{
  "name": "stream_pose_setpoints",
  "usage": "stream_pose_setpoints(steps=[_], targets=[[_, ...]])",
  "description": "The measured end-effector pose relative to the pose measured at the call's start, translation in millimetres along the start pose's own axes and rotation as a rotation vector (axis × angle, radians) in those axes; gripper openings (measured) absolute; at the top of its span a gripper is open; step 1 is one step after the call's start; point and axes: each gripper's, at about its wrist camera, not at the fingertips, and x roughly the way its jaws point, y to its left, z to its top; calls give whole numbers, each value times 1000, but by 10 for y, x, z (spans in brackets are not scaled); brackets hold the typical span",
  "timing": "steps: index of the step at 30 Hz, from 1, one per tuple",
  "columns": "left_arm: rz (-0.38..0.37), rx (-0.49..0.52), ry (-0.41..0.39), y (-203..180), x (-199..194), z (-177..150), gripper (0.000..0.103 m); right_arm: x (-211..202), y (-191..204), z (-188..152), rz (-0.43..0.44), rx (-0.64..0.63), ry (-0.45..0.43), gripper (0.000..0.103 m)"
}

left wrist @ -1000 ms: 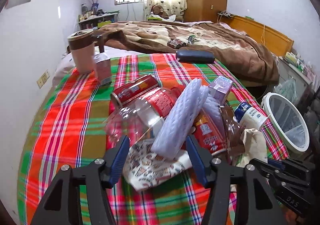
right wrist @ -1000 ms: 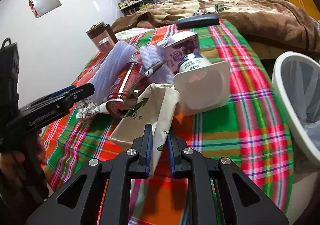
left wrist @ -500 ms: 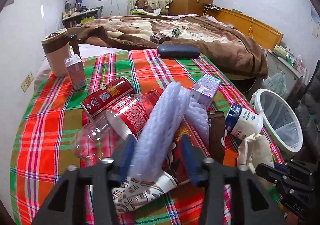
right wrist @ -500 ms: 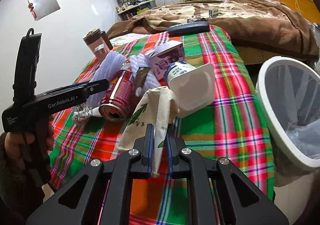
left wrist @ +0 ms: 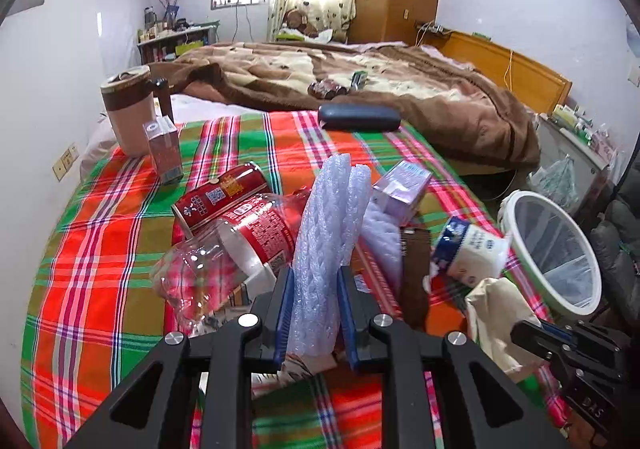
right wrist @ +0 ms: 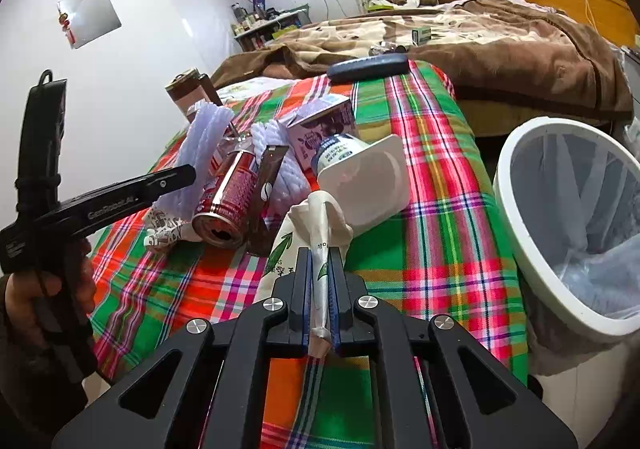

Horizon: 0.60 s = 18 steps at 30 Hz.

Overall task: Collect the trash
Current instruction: 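Grasp the white foam net sleeve with the left tool, then carry both items to the wastebasket and open both tools to drop them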

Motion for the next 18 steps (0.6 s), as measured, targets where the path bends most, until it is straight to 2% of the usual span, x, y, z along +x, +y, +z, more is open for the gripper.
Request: stream_pose_setpoints(steps=[12,18], targets=[[-72,30,-50,-358,-351,-28,22,-290,-87,67,28,7,-68,7],[-117,61,-66,-649,-419,-4,22,-540,-308,152,-10,40,-133,7]])
